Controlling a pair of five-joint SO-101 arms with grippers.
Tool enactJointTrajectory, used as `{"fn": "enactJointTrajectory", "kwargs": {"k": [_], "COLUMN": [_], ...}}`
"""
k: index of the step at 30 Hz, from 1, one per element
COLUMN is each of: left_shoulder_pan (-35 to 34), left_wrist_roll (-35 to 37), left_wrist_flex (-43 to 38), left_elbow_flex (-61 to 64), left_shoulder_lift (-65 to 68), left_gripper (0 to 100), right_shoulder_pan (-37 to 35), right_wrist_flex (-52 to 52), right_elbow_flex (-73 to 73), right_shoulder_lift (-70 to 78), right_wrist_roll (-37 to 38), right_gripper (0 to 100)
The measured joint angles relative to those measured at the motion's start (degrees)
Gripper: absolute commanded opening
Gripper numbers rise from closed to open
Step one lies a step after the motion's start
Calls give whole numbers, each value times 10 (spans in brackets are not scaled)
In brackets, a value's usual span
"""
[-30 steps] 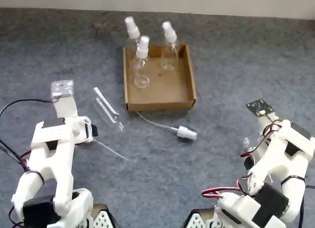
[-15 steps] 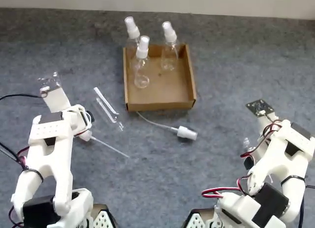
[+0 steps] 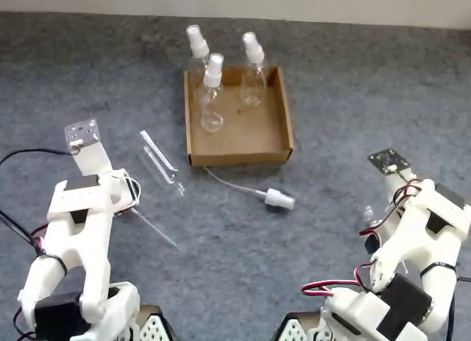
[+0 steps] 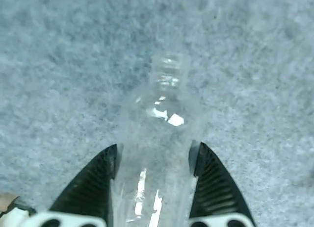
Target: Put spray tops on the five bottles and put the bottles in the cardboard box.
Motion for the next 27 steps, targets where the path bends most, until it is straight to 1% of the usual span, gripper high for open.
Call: {"fn": "enactJointTrajectory", "kwargs": {"k": [3, 7, 10, 14, 15, 17, 18, 20, 22, 24, 27], "left_shoulder_pan": [11, 60, 110, 172, 178, 177, 168, 133, 87, 40, 3], "left_wrist_roll": [-32, -120, -198, -331, -345, -345, -333, -278, -193, -128, -103], "left_wrist_flex": [0, 2, 52, 132, 145, 156, 158, 160, 160, 158, 131], "left_elbow_flex": [-1, -18, -50, -98, -108, -127, -135, -147, -152, -152, -135], "left_shoulder_lift": [0, -7, 0, 0, 0, 0, 0, 0, 0, 0, 0], "left_gripper": [8, 8, 8, 8, 8, 9, 21, 85, 150, 158, 145], "right_shoulder_pan": [0, 0, 0, 0, 0, 0, 0, 0, 0, 0, 0], "right_wrist_flex": [0, 0, 0, 0, 0, 0, 0, 0, 0, 0, 0], "right_elbow_flex": [0, 0, 0, 0, 0, 0, 0, 0, 0, 0, 0], "right_shoulder_lift": [0, 0, 0, 0, 0, 0, 0, 0, 0, 0, 0], "right_wrist_roll": [0, 0, 0, 0, 0, 0, 0, 0, 0, 0, 0], "right_gripper": [7, 7, 7, 7, 7, 7, 7, 7, 7, 7, 7]}}
